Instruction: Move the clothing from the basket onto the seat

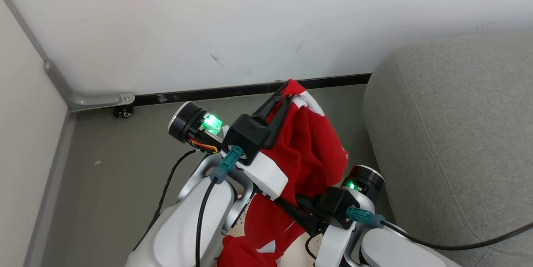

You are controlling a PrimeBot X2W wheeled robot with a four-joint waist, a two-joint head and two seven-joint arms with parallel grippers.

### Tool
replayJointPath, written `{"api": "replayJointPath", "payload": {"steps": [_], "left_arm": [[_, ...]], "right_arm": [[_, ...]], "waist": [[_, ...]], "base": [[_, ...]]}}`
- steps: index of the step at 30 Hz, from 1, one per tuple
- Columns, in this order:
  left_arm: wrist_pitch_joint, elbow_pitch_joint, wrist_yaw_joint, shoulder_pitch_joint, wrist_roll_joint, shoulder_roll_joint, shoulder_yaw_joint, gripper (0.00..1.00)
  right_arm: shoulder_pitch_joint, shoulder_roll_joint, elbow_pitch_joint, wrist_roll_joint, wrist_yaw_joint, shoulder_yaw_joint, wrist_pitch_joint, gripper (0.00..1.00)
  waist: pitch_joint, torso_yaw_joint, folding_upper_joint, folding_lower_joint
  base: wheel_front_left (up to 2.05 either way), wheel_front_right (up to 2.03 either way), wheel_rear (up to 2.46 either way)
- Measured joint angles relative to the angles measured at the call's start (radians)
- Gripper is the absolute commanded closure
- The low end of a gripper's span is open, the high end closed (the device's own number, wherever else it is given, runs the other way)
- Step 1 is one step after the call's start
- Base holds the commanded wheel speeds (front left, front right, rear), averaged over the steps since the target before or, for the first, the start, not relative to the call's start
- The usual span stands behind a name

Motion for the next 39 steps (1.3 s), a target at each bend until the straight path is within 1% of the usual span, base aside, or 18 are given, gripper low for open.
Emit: {"api": "replayJointPath", "payload": {"steps": [3,8,14,15,16,17,18,19,20,24,27,32,36,39], "left_arm": [[0.014,0.047,0.009,0.001,0.0,0.003,0.013,1.0],[0.034,0.117,0.016,0.008,-0.019,0.027,0.043,1.0],[0.033,0.163,0.025,0.023,-0.053,0.032,0.075,1.0],[0.032,0.171,0.025,0.025,-0.071,0.032,0.091,0.94],[0.031,0.177,0.024,0.028,-0.085,0.03,0.1,0.83],[0.029,0.18,0.023,0.032,-0.102,0.027,0.108,0.68],[0.028,0.183,0.022,0.039,-0.116,0.025,0.113,0.57],[0.027,0.188,0.016,0.047,-0.124,0.025,0.115,0.17],[0.025,0.192,0.014,0.053,-0.13,0.023,0.117,0.0],[0.014,0.208,0.007,0.066,-0.155,0.026,0.138,0.0],[0.005,0.211,-0.002,0.068,-0.177,0.026,0.154,0.0],[-0.011,0.21,-0.003,0.093,-0.19,0.028,0.171,0.0],[-0.012,0.212,-0.012,0.122,-0.205,0.041,0.183,0.0],[-0.019,0.211,-0.016,0.128,-0.205,0.048,0.187,0.0]], "right_arm": [[0.0,0.0,-0.004,0.014,0.0,0.001,-0.021,1.0],[0.001,-0.003,-0.02,0.037,0.0,-0.01,-0.045,1.0],[0.007,-0.025,-0.05,0.079,0.0,-0.095,-0.07,1.0],[0.011,-0.038,-0.063,0.099,0.0,-0.14,-0.076,1.0],[0.014,-0.043,-0.069,0.109,0.0,-0.166,-0.078,1.0],[0.02,-0.048,-0.073,0.116,0.0,-0.193,-0.079,1.0],[0.027,-0.053,-0.076,0.121,0.0,-0.216,-0.082,1.0],[0.031,-0.059,-0.077,0.123,0.0,-0.236,-0.086,1.0],[0.032,-0.065,-0.08,0.123,0.0,-0.256,-0.087,1.0],[0.031,-0.088,-0.101,0.123,0.0,-0.332,-0.088,1.0],[0.032,-0.103,-0.114,0.123,0.0,-0.368,-0.088,1.0],[0.036,-0.118,-0.145,0.119,0.0,-0.435,-0.089,1.0],[0.073,-0.145,-0.162,0.106,0.0,-0.492,-0.096,1.0],[0.098,-0.151,-0.168,0.091,0.0,-0.519,-0.096,1.0]], "waist": [[0.003,-0.007,0.0,0.0],[0.007,-0.024,0.0,0.0],[0.011,-0.047,0.0,0.0],[0.011,-0.054,0.0,0.0],[0.011,-0.058,0.0,0.0],[0.011,-0.061,0.0,0.0],[0.011,-0.064,0.0,0.0],[0.011,-0.067,0.0,0.0],[0.011,-0.07,0.0,0.0],[0.009,-0.079,0.0,0.0],[0.007,-0.084,0.0,0.0],[0.002,-0.095,0.0,0.0],[-0.001,-0.107,0.0,0.0],[-0.003,-0.117,0.0,0.0]], "base": [[0.0,0.0,0.0],[0.0,0.0,0.0],[0.0,0.0,0.0],[0.0,0.0,0.0],[0.0,0.0,0.0],[0.0,0.0,0.0],[0.0,0.0,0.0],[0.0,0.0,0.0],[0.0,0.0,0.0],[0.0,0.0,0.0],[0.0,0.0,0.0],[0.0,0.0,0.0],[0.0,0.0,0.0],[0.0,0.0,0.0]]}}
